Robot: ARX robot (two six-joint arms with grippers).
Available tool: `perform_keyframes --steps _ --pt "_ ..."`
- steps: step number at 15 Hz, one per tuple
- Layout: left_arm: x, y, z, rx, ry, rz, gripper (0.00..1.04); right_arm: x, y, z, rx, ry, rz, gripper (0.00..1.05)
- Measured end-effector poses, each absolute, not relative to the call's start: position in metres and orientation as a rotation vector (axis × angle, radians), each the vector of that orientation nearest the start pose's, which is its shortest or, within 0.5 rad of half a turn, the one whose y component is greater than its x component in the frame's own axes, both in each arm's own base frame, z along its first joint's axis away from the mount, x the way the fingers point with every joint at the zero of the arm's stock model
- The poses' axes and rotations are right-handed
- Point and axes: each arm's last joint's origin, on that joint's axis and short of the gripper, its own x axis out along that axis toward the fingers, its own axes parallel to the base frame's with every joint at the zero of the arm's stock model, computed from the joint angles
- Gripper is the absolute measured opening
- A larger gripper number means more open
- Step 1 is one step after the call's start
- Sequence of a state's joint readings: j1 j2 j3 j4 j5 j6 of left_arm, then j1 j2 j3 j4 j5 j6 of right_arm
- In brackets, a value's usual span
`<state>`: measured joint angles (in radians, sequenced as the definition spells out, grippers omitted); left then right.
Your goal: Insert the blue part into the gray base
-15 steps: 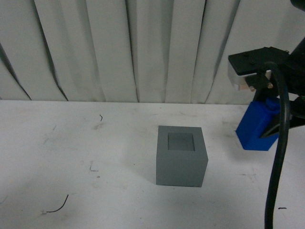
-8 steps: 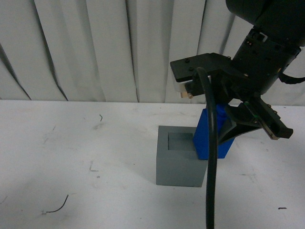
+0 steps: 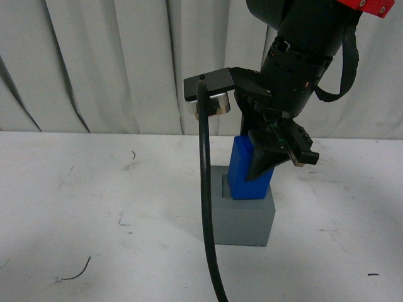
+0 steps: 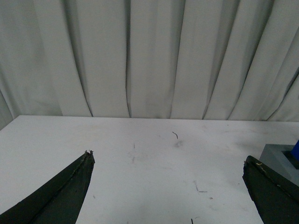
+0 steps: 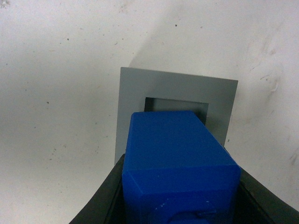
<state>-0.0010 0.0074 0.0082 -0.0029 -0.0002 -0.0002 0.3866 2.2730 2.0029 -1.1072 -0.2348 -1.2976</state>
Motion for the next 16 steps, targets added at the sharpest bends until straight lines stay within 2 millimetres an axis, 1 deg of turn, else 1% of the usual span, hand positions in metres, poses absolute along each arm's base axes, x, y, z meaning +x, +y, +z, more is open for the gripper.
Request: perform_keyframes --steps 2,5,9,13,16 --pt "0.098 0.000 0.165 0.000 0.002 -0.001 0.98 0.429 0.185 0.201 -1.123 0.862 1.334 0.47" --pt "0.098 0.000 0.165 0.000 0.002 -0.001 0.98 0.428 0.194 0.197 -1.117 0.903 1.314 0.47" --pt "0.098 0.000 0.165 0.000 0.002 -0.001 0.98 0.430 0.194 0.197 -1.123 0.907 1.275 0.47" --pt "0.098 0.000 0.165 0.000 0.002 -0.001 0.98 0.431 0.190 0.189 -1.116 0.923 1.263 0.47" --pt "0.098 0.000 0.165 0.000 0.002 -0.001 0.98 0.431 0.190 0.188 -1.116 0.923 1.261 0.47"
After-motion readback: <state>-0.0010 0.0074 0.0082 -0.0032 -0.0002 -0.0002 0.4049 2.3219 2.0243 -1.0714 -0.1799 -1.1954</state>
